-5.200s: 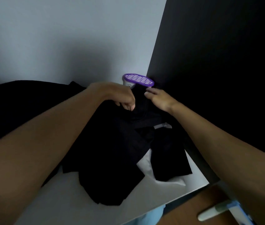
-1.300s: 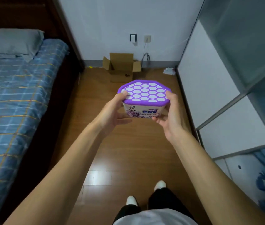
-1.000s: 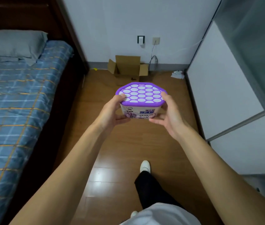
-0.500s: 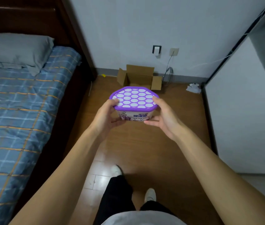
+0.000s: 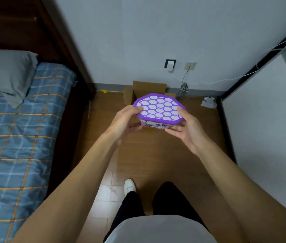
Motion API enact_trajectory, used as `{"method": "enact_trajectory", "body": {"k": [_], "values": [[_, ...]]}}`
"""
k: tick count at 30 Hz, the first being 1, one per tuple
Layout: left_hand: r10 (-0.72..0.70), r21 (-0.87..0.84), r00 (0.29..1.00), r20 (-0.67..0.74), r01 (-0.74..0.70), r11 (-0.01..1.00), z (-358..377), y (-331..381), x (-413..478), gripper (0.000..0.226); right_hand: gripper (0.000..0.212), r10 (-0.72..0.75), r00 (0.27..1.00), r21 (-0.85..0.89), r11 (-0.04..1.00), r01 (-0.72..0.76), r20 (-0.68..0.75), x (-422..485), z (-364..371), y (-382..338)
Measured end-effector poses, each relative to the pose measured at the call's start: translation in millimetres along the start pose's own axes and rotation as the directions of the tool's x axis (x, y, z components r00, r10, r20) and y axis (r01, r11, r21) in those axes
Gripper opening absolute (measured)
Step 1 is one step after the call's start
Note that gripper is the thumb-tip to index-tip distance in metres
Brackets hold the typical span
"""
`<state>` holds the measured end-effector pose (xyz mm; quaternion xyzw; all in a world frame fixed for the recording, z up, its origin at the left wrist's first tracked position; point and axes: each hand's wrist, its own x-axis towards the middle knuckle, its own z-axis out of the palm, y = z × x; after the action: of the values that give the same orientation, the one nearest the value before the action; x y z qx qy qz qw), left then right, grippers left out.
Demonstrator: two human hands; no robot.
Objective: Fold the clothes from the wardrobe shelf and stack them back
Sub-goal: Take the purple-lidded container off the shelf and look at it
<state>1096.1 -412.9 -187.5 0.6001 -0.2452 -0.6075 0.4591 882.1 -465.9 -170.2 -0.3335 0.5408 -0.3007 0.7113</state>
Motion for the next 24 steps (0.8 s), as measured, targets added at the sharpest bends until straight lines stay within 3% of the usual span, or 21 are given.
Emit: {"method": "enact_trajectory", "body": {"k": [4,8,13,18,24], "values": [[-0.027,0.005,0.999,0.045,0.027,1.0,1.4,23.3,66.1,0.051,0.03,0.006,1.0,0.022,1.0,-0.006,-0.017,57.2,-2.4,-23.3],[-0.036,0.017,0.997,0.062,0.035,0.999,11.8,41.8,137.3,0.059,0.032,0.048,0.998,0.081,0.996,-0.044,-0.042,124.0,-5.7,-46.8],[-0.07,-0.009,0.997,0.028,0.07,0.997,32.5,65.0,230.6,0.04,0.02,0.109,0.994,0.165,0.98,-0.107,-0.005,226.7,-16.0,-86.7],[-0.133,-0.009,0.991,0.02,0.133,0.991,45.5,66.9,323.6,0.031,0.026,0.138,0.989,0.044,0.99,-0.136,-0.055,328.4,-26.5,-111.7],[-0.204,0.13,0.979,0.004,0.201,0.971,37.8,27.9,455.2,0.031,0.025,0.131,0.981,-0.03,0.99,-0.136,-0.14,452.3,-36.5,-81.1]]}}
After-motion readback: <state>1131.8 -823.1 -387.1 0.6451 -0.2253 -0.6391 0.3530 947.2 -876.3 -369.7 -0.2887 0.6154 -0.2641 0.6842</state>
